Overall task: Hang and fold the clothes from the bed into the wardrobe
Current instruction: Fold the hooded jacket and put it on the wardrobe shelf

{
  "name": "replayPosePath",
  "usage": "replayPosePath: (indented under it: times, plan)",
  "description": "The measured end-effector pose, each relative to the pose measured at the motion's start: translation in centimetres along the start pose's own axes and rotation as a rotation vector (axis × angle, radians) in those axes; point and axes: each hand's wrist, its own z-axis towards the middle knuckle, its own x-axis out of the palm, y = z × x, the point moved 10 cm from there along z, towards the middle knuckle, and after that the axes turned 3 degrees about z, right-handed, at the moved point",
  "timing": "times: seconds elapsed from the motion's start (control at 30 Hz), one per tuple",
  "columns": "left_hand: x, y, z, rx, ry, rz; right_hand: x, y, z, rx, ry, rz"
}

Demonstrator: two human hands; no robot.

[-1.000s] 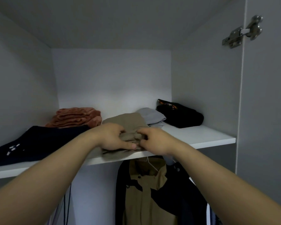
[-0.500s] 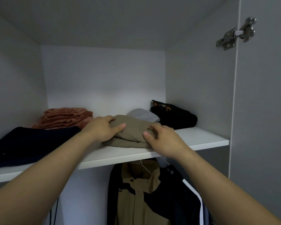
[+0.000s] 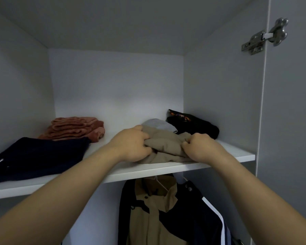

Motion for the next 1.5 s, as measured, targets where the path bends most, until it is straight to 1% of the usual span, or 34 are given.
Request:
replayPosePath:
  times: [0.03,0.07,0.1,0.13,0.17,0.2,0.23,0.27,0.37,0.4,0.43,0.47,0.57,0.6,0.67,0.77,0.8,0.87,0.93,1.0,1.03,1.07,1.1,1.13,1.17,1.23,1.27,1.33,1.43,1.5]
  plan:
    - [0.2,-0.7,0.2,0.016,-0.004,-0.058,-0.8,-0.4,-0.1,0.039,-0.04,-0.071]
    - [0.4,-1.6,0.4,0.035,-0.01,-0.127,-1.9,-0.4,-0.2,0.042,-0.118,-0.117]
    - [0.5,-2.6,0.5,0.061,-0.016,-0.193,-3.1,0.2,-0.5,0.0,-0.221,-0.118]
    - [0.5,-3.8,0.6,0.098,-0.028,-0.255,-4.0,0.9,-0.8,-0.064,-0.308,-0.04]
    - [0.6,-4.8,0.8,0.133,-0.04,-0.303,-4.3,1.5,-1.1,-0.128,-0.332,0.093]
    - [0.7,-5.8,1.0,0.164,-0.048,-0.339,-4.0,1.8,-1.3,-0.163,-0.296,0.214]
    - [0.8,-6.6,1.3,0.183,-0.037,-0.372,-3.2,1.6,-1.1,-0.165,-0.238,0.268]
    - [1.1,-7.2,1.5,0.187,-0.012,-0.414,-2.5,0.9,-0.9,-0.149,-0.2,0.262]
    - [2.4,-7.5,2.5,0.129,0.118,-0.616,-2.0,-2.8,0.0,-0.05,-0.206,0.218]
    - [2.5,-7.2,2.7,0.105,0.136,-0.67,-2.0,-3.8,0.1,-0.02,-0.2,0.207]
    - [2.4,-6.5,3.2,0.084,0.121,-0.68,-2.0,-4.3,0.1,-0.008,-0.191,0.192]
    - [2.0,-5.7,3.7,0.066,0.07,-0.658,-1.9,-4.6,0.0,-0.009,-0.187,0.173]
    - [0.4,-2.8,6.2,-0.016,-0.125,-0.467,-1.9,-4.7,-0.3,-0.008,-0.209,0.126]
    - [0.1,-1.9,7.2,-0.046,-0.152,-0.396,-1.9,-4.7,-0.3,-0.003,-0.223,0.123]
    - [0.7,-0.4,9.4,-0.1,-0.102,-0.231,-1.8,-4.9,-0.3,0.03,-0.253,0.125]
    - [2.2,0.3,12.3,-0.093,0.007,-0.044,-1.8,-5.1,-0.6,0.081,-0.324,0.117]
    - [3.0,0.3,13.3,-0.086,0.038,-0.017,-1.8,-5.2,-0.8,0.096,-0.346,0.12]
    - [4.5,0.4,15.7,-0.086,0.081,-0.036,-1.7,-5.3,-0.7,0.112,-0.372,0.109]
    - [7.0,1.2,18.7,-0.107,0.135,-0.125,-1.7,-5.4,-0.5,0.104,-0.378,0.081]
    - [8.4,0.4,20.5,-0.042,0.12,-0.114,-1.6,-5.5,-0.2,0.091,-0.388,0.068]
    - [10.1,0.0,21.5,-0.002,0.147,-0.013,-1.5,-5.6,-0.1,0.084,-0.393,0.063]
    - [11.2,0.0,21.6,-0.019,0.193,0.075,-1.5,-5.5,-0.1,0.076,-0.4,0.058]
    - [12.0,0.4,21.7,-0.074,0.198,0.067,-1.5,-5.6,0.0,0.07,-0.407,0.06]
    - [12.4,1.2,21.7,-0.168,0.171,0.004,-1.4,-5.7,0.0,0.066,-0.41,0.066]
    - [13.0,1.5,21.2,-0.198,0.214,0.016,-1.3,-5.8,0.1,0.069,-0.407,0.077]
    - [14.2,1.7,21.0,-0.141,0.331,0.0,-1.4,-5.9,0.1,0.078,-0.402,0.093]
    - [13.8,1.9,19.9,-0.126,0.381,0.032,-1.3,-5.9,0.0,0.078,-0.401,0.099]
    - [12.6,2.2,18.5,-0.089,0.369,0.062,-1.4,-5.9,0.0,0.074,-0.401,0.112]
    - [11.9,3.8,17.5,-0.084,0.327,0.098,-1.3,-6.0,0.0,0.069,-0.397,0.12]
    - [12.1,4.9,17.2,-0.087,0.354,0.095,-1.3,-5.9,0.1,0.066,-0.392,0.118]
